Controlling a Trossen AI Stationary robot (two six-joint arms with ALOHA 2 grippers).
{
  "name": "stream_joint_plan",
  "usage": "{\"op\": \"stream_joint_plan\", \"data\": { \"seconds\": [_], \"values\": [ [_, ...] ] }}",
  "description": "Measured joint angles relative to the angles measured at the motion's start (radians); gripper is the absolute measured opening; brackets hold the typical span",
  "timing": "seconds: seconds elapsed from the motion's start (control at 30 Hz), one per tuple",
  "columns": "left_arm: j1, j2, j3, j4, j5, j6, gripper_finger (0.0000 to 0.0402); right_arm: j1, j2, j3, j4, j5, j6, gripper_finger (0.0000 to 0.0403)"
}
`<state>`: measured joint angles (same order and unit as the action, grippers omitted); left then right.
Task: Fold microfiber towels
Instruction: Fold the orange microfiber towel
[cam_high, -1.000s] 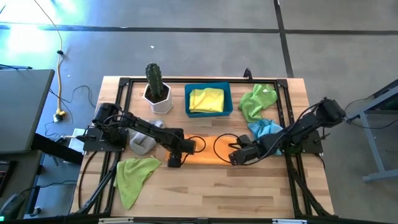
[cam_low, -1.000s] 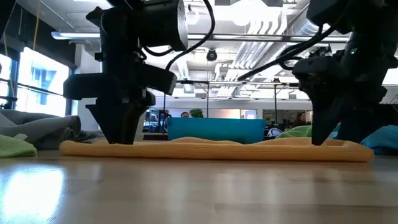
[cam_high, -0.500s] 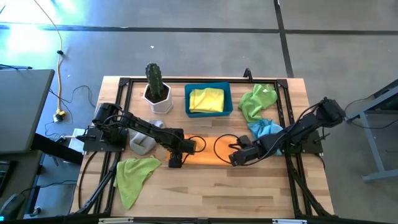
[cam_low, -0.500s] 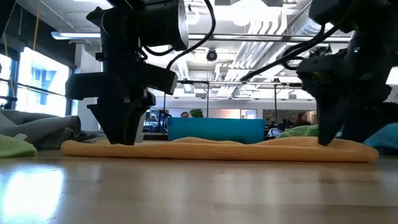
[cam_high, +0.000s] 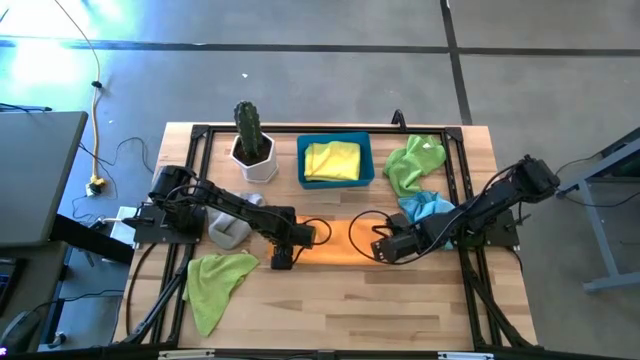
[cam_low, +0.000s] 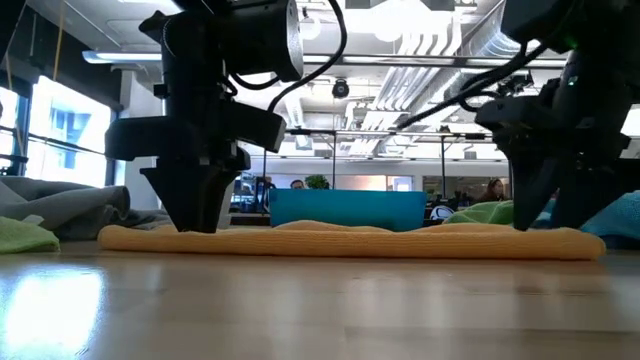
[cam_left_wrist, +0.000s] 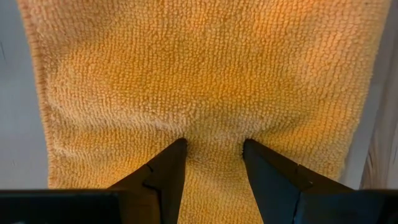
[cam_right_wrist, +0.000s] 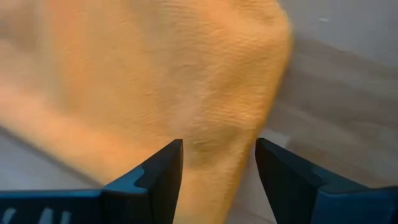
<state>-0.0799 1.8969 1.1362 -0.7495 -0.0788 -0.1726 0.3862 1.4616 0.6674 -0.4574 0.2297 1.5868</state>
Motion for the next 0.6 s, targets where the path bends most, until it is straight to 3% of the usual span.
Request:
{"op": "stream_joint_plan", "data": {
  "seconds": [0.6],
  "values": [
    [0.000, 0.000, -0.001, 0.011, -0.003, -0.007, 0.0156, 0.000, 0.084, 0.004, 0.028, 0.020, 0.045, 0.0180]
  ]
}}
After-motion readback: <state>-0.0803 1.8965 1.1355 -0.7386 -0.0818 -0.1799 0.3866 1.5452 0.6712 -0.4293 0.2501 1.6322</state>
